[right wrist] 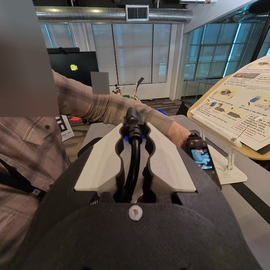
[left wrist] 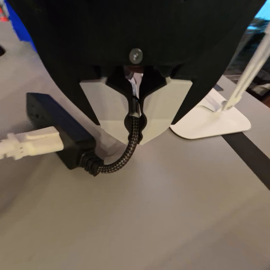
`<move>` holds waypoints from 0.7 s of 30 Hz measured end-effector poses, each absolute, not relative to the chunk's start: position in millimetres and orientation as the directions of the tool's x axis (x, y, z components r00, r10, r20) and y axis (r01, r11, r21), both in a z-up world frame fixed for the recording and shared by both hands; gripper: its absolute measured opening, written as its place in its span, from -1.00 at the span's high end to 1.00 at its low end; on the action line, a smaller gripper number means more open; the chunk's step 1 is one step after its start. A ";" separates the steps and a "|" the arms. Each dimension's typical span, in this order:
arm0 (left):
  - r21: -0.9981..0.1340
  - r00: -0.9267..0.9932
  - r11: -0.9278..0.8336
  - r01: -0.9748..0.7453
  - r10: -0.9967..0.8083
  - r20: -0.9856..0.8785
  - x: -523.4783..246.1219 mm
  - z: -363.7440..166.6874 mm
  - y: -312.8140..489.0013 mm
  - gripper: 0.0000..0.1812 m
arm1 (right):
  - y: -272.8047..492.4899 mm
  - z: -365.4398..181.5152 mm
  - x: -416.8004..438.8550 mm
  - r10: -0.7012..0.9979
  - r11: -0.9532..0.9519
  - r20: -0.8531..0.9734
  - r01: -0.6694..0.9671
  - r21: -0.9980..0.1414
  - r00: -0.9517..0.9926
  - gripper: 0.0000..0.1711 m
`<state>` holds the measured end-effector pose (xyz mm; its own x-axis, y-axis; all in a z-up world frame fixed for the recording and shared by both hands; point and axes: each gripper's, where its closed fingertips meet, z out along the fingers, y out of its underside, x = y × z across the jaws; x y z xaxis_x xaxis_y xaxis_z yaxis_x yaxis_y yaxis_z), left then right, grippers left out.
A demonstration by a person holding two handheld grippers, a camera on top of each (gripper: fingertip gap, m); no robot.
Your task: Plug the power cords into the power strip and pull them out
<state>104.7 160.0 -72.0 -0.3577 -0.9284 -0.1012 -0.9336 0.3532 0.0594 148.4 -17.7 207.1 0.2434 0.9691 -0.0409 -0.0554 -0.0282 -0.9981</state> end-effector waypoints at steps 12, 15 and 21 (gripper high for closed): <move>-0.578 0.571 -0.503 -0.643 -0.818 0.076 44.4 -7.1 206.6 0.98 | -8.6 224.9 126.2 0.980 0.046 0.048 0.012 -0.999 0.195 0.74; -0.649 0.696 -0.655 -0.386 -0.669 0.261 12.2 -5.4 198.0 0.99 | -9.3 227.6 117.5 0.982 0.058 0.061 0.019 -0.998 0.178 0.74; -0.647 0.822 -0.761 -0.049 -0.399 0.407 -40.4 -30.1 164.9 0.98 | -10.8 224.3 104.8 0.986 0.051 0.053 0.018 -0.999 0.159 0.74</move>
<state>-40.4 164.9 -30.1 0.8216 -0.3989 0.4073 -0.0486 -0.7608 -0.6472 104.8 -10.8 224.3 0.1594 0.9858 0.0529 0.0181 0.0507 -0.9986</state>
